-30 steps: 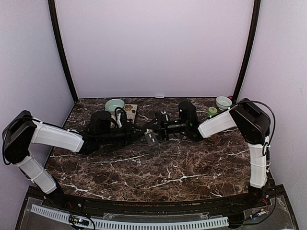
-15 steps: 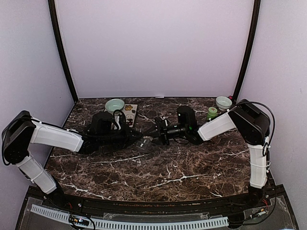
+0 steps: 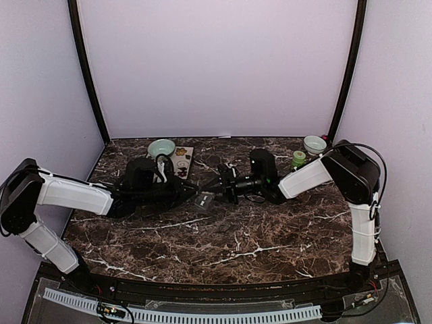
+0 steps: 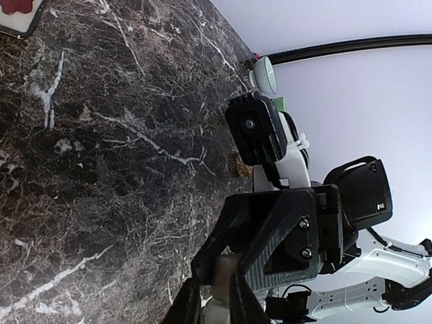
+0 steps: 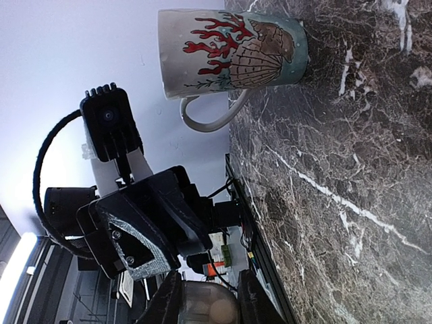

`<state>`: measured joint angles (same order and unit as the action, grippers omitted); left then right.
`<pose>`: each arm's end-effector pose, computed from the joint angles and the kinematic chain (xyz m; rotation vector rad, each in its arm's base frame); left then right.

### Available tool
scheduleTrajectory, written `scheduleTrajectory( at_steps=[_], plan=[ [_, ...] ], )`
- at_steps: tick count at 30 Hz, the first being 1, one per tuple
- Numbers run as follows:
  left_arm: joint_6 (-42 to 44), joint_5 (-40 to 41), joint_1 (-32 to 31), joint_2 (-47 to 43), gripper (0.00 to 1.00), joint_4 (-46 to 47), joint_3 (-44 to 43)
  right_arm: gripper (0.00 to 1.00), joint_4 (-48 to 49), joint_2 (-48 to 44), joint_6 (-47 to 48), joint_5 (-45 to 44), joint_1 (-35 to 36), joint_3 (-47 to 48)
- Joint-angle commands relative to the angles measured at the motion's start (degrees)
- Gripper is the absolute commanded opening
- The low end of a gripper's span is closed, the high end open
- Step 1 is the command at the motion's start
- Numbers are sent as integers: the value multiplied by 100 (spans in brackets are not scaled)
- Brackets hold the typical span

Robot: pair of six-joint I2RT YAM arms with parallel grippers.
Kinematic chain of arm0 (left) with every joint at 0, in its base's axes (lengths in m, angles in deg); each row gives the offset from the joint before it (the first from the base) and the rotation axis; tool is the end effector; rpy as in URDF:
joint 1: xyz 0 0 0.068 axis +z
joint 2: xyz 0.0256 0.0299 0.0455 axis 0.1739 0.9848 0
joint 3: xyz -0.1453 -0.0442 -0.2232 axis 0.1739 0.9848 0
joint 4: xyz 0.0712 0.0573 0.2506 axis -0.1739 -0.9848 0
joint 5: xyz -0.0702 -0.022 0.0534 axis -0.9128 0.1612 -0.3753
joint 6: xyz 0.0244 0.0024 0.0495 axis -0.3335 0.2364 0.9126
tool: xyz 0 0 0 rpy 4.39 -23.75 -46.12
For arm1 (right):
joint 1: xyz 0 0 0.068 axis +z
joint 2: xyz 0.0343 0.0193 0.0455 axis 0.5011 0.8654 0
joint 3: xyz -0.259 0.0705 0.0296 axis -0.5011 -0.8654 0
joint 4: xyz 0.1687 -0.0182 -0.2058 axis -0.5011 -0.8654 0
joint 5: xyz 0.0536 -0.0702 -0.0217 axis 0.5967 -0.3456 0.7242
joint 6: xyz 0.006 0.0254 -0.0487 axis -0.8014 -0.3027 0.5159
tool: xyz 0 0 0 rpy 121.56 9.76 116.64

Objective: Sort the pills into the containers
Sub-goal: Place the pill container at the center of the board.

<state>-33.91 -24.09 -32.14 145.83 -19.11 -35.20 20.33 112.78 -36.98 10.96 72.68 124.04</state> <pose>0.2351 -0.2250 0.1961 -0.2791 2.1633 -1.4491 0.2998 0.3164 0.1496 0.0576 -2.2853 -2.0075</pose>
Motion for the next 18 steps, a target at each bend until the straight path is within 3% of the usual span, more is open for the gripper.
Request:
scheduleTrajectory(
  at_steps=[1, 10, 18],
  plan=[
    [113, -24, 22, -379, 21, 151, 312, 22, 548, -49, -22, 74, 46, -87],
    [191, -373, 21, -610, 32, 480, 865, 22, 1080, 322, 80, 254, 46, -141],
    [441, -280, 15, -920, 34, -18, 1173, 23, 1330, 874, 409, 240, 76, -152]
  ],
)
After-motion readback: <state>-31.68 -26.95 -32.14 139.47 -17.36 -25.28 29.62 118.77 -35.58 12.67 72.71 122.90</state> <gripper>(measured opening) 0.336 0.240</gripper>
